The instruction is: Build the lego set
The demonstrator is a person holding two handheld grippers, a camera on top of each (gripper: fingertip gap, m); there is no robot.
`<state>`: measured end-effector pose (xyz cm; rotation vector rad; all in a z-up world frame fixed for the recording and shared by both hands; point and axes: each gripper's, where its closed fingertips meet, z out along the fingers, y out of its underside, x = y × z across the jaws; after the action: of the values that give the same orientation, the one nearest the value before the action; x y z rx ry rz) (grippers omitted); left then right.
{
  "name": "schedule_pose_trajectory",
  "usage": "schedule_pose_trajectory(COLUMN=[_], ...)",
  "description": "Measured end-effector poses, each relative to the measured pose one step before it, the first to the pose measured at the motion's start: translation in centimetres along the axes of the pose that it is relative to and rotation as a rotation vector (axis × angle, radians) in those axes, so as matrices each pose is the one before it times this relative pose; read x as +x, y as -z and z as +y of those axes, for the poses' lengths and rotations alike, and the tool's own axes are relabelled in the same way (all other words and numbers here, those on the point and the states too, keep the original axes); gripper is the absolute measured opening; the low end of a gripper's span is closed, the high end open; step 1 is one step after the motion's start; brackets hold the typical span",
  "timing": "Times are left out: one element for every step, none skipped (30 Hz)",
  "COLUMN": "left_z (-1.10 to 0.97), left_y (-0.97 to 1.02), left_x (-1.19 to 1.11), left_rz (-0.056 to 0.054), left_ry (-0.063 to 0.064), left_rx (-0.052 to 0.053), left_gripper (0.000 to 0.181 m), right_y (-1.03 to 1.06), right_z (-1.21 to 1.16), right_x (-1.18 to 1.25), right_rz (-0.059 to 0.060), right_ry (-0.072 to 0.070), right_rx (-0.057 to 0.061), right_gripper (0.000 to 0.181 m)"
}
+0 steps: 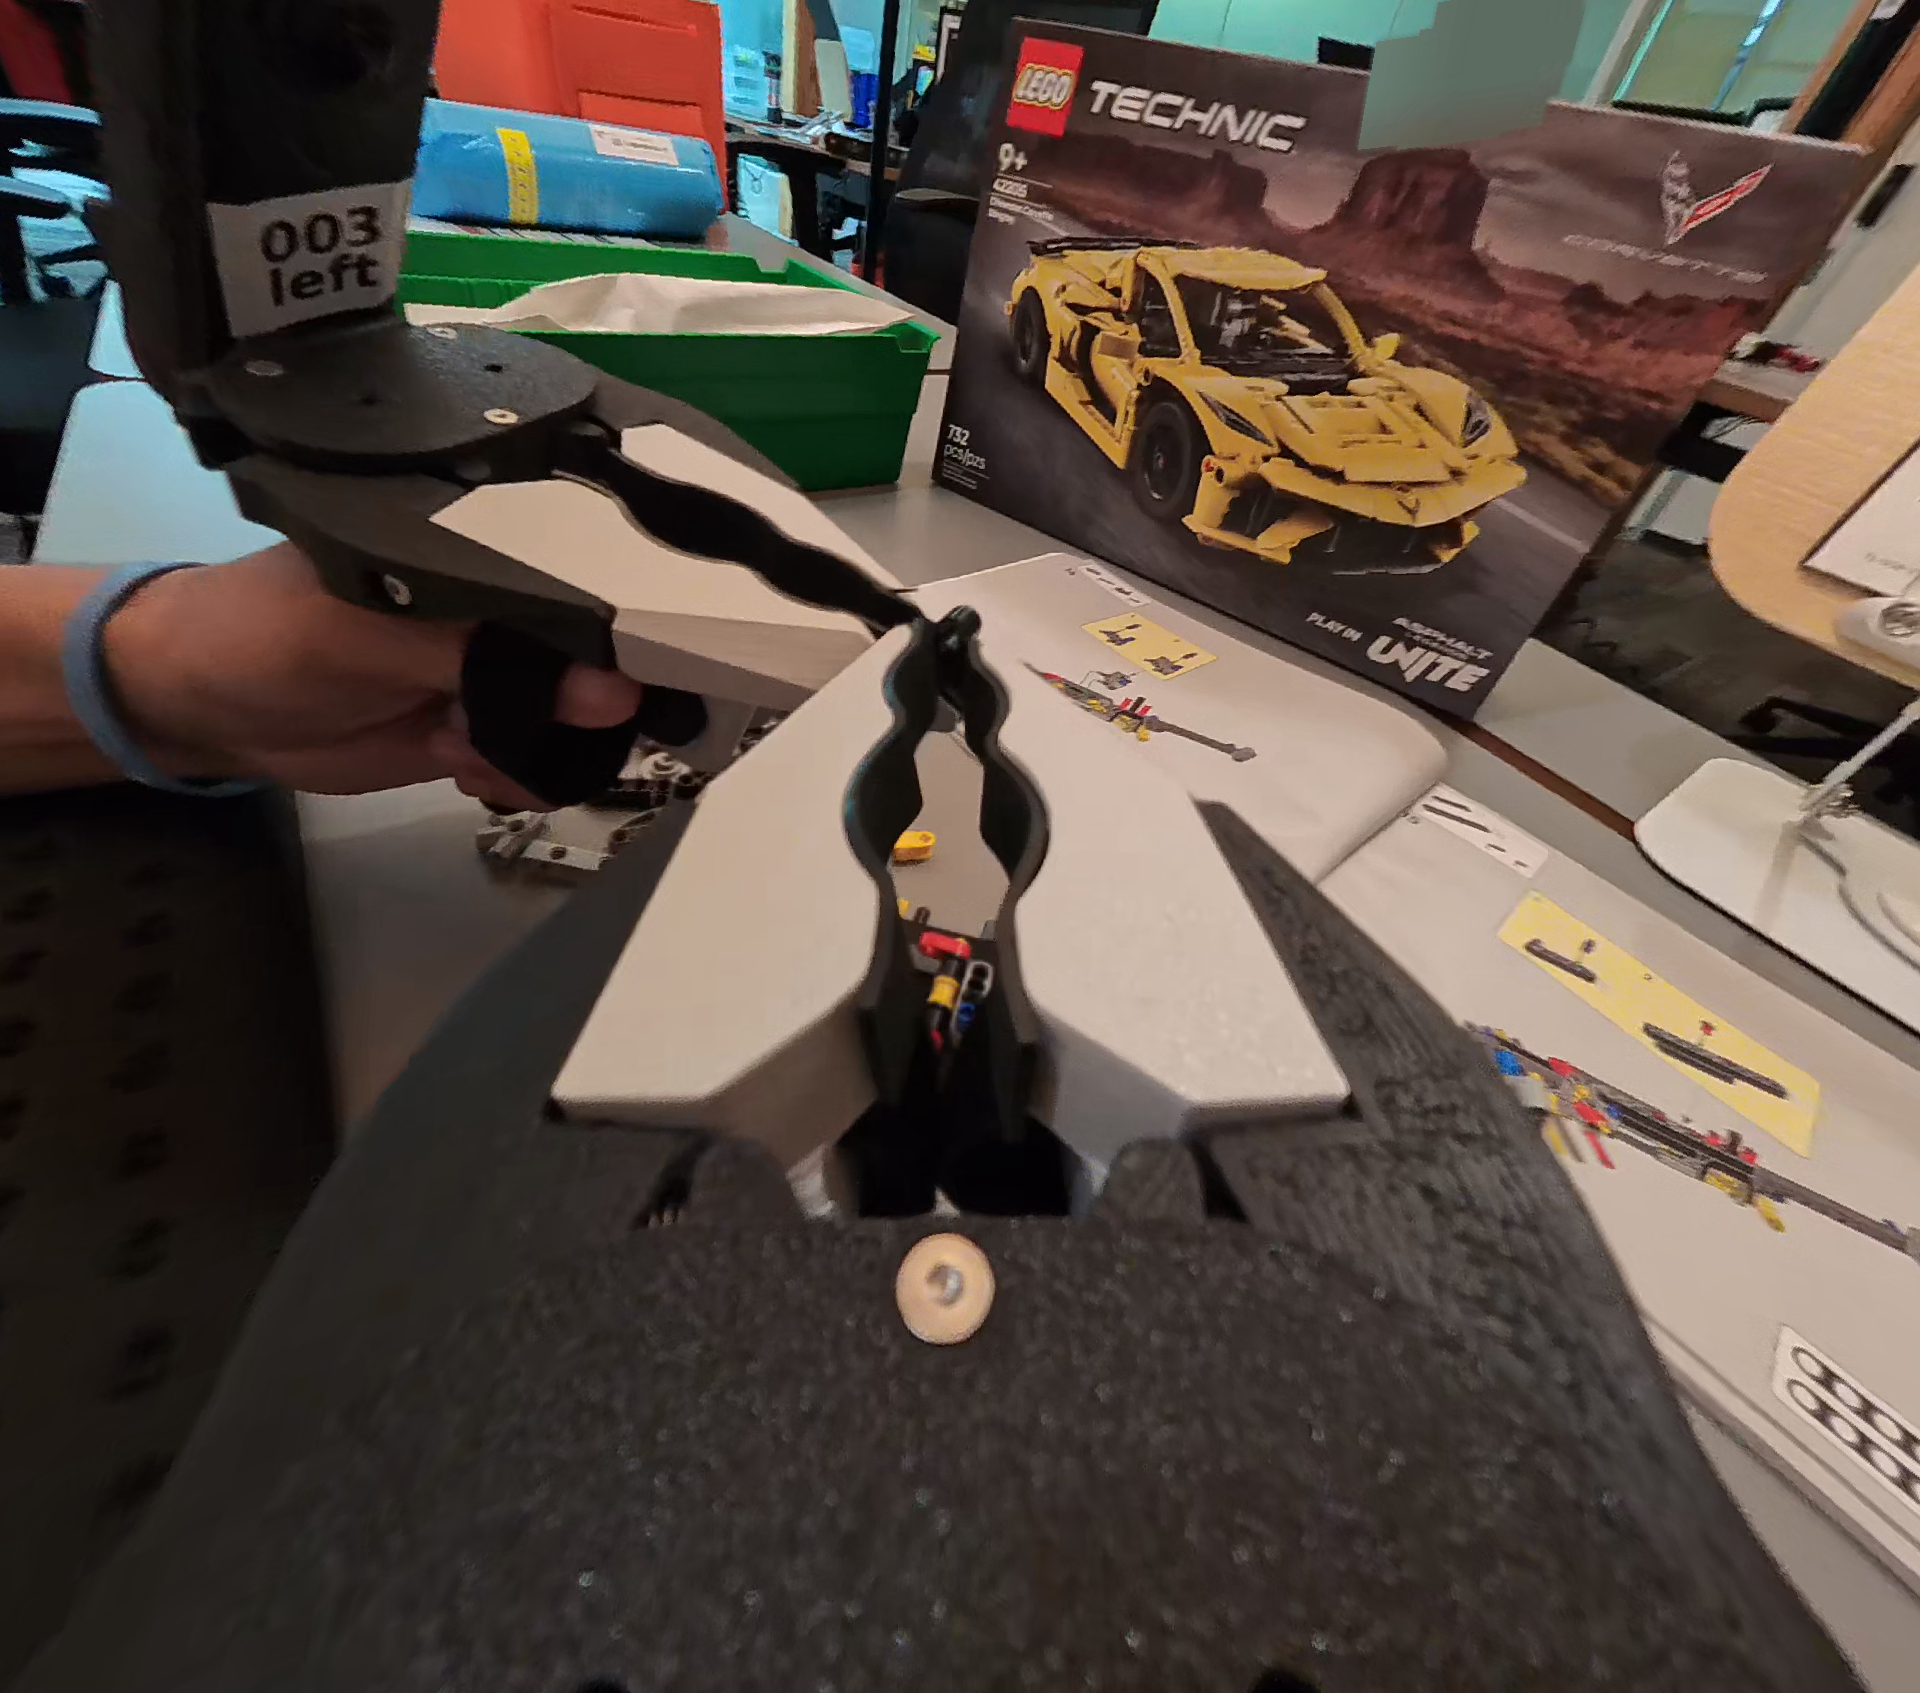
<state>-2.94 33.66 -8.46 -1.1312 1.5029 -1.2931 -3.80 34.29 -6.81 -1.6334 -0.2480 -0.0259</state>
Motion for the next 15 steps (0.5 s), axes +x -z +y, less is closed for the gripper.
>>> schedule_pose_trajectory(left_z=[-0.047,-0.133,-0.148,-0.123,-0.119,-0.093,-0.032,-0.039,-0.072,-0.072,-0.020,-0.048,-0.121,-0.092,-0.120], left_y=[-0.016,0.036,0.051,0.049,0.069,0.087,0.056,0.021,0.022,0.056,0.037,0.071,0.097,0.095,0.081], left_x=[-0.083,-0.124,-0.105,-0.118,-0.085,-0.097,-0.125,-0.077,-0.044,-0.040,-0.038,-0.036,-0.048,-0.031,0.037], left_rz=[-0.0176,-0.0218,-0.0202,-0.0167,-0.0142,-0.0199,-0.0252,-0.0234,-0.0168,-0.0141,-0.0142,-0.0129,-0.0141,-0.0148,-0.0111], left_ry=[-0.0143,-0.0183,-0.0177,-0.0116,-0.0070,-0.0239,-0.0346,-0.0259,-0.0257,-0.0295,-0.0293,-0.0269,-0.0339,-0.0418,-0.0407], left_rx=[0.0010,0.0051,0.0067,0.0058,0.0043,0.0034,-0.0007,-0.0009,0.0009,0.0012,-0.0014,0.0016,0.0041,0.0031,0.0057], left_gripper=[0.006,0.006,0.006,0.006,0.006,0.007,0.007,0.006,0.007,0.006,0.007,0.007,0.007,0.007,0.007], right_y=[-0.056,-0.079,-0.092,-0.072,-0.084,-0.063,-0.063,-0.066,-0.004,-0.010,-0.016,-0.017,0.011,0.024,0.076], right_z=[-0.028,-0.147,-0.156,-0.119,-0.102,-0.119,-0.020,-0.033,-0.102,-0.067,-0.029,-0.034,-0.100,-0.039,-0.093], right_x=[0.099,0.021,0.034,-0.019,-0.056,-0.111,-0.104,-0.055,0.005,-0.047,-0.029,-0.070,-0.156,-0.146,-0.135], right_rz=[0.0205,0.0199,0.0181,0.0155,0.0125,0.0044,-0.0041,-0.0065,-0.0100,-0.0177,-0.0130,-0.0112,-0.0132,-0.0103,-0.0111], right_ry=[0.0150,0.0026,-0.0195,-0.0316,-0.0437,-0.0621,-0.0792,-0.0856,-0.0764,-0.0506,-0.0313,-0.0167,0.0012,0.0316,0.0588], right_rx=[0.0024,0.0164,0.0189,0.0185,0.0214,0.0249,0.0192,0.0242,0.0262,0.0180,0.0070,0.0004,0.0005,-0.0114,-0.0158], right_gripper=[0.003,0.003,0.003,0.003,0.003,0.003,0.003,0.003,0.003,0.003,0.003,0.003,0.003,0.003,0.003])
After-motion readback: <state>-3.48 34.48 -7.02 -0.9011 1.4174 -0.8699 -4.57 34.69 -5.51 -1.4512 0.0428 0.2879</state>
